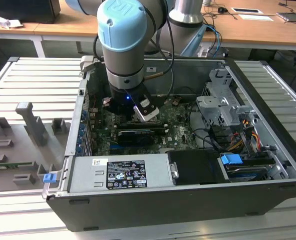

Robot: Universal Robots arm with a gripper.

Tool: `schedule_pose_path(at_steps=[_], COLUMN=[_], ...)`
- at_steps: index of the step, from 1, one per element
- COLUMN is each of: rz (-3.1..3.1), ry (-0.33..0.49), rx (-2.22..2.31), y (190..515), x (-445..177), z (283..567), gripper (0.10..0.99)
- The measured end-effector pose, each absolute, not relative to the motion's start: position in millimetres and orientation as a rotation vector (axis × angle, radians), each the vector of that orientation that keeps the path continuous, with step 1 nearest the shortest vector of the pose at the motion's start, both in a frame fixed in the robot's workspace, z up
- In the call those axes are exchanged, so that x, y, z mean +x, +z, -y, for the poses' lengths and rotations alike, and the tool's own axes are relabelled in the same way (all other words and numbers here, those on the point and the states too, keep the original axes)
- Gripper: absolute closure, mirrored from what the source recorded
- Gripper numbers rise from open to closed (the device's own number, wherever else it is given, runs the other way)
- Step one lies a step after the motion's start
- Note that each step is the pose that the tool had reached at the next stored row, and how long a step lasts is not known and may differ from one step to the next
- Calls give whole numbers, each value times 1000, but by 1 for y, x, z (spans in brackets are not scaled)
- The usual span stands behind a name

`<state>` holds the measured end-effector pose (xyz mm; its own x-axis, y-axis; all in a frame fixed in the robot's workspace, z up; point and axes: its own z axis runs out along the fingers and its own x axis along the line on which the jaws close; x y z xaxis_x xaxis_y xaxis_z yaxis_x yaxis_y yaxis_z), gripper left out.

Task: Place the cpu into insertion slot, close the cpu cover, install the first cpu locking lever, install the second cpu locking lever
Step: 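Install the second cpu locking lever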

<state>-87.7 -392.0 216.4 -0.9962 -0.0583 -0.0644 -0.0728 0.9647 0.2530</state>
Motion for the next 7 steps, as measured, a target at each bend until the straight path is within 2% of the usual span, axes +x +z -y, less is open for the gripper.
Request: schedule_pose_path(at_steps=[7], rz=[-3058], ry=[398], rx=[-102], y=[221], x=[-88], z=[392], gripper=[980])
